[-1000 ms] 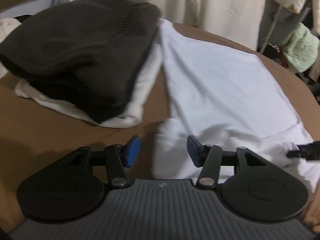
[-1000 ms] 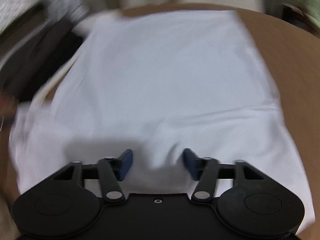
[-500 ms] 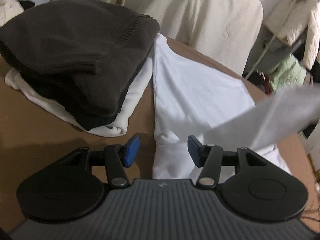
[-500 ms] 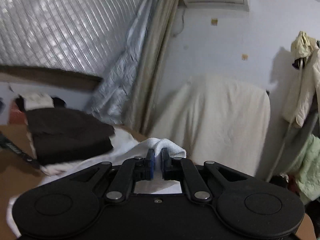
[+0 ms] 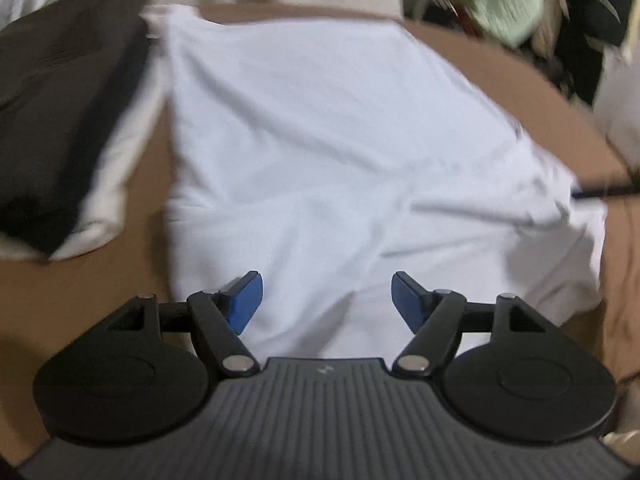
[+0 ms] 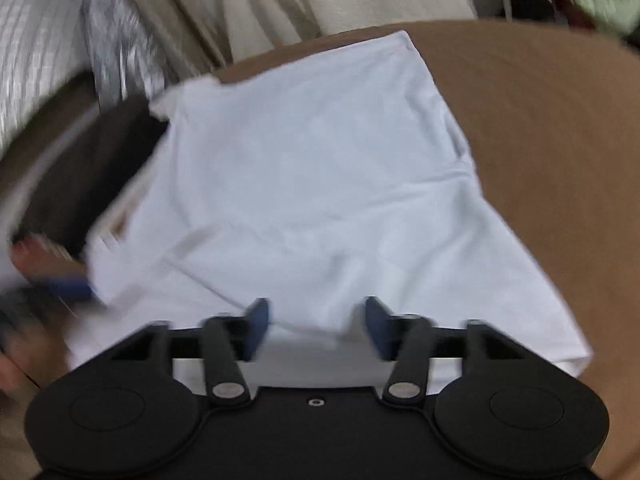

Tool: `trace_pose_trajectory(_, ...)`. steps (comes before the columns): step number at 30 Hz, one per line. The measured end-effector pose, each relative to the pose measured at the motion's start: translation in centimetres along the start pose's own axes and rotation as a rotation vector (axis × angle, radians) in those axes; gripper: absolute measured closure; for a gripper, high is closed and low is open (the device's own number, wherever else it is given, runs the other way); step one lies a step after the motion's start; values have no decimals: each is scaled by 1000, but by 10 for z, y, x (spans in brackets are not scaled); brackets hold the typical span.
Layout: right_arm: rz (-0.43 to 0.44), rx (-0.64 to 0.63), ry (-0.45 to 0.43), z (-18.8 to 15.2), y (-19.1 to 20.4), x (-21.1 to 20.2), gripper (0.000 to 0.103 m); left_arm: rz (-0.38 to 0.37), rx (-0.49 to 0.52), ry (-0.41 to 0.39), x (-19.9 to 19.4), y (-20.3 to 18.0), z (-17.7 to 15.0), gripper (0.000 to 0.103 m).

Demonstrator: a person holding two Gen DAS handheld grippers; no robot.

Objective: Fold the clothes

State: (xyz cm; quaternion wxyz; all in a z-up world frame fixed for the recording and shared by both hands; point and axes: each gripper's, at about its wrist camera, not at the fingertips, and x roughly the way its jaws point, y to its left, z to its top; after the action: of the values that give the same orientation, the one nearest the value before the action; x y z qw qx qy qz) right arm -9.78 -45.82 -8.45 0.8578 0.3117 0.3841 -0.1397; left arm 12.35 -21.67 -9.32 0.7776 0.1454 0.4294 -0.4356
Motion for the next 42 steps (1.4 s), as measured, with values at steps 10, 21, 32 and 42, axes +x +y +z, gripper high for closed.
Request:
trace_pose_trajectory(10, 112, 281, 87, 27, 8, 16, 37, 82, 34, -89, -16, -4, 2, 100)
trace_pose_trajectory(21, 286, 640, 237, -12, -25, 35, 34, 109, -99, -9, -48, 29, -30, 100)
trace_pose_trajectory(32, 213, 480, 150, -15, -20, 31, 96, 46, -119, -51, -54, 31, -35, 100)
trace_pose_trajectory(42, -319, -307, -173, 55, 36, -25, 96, -88, 35, -70, -53, -6, -30, 64)
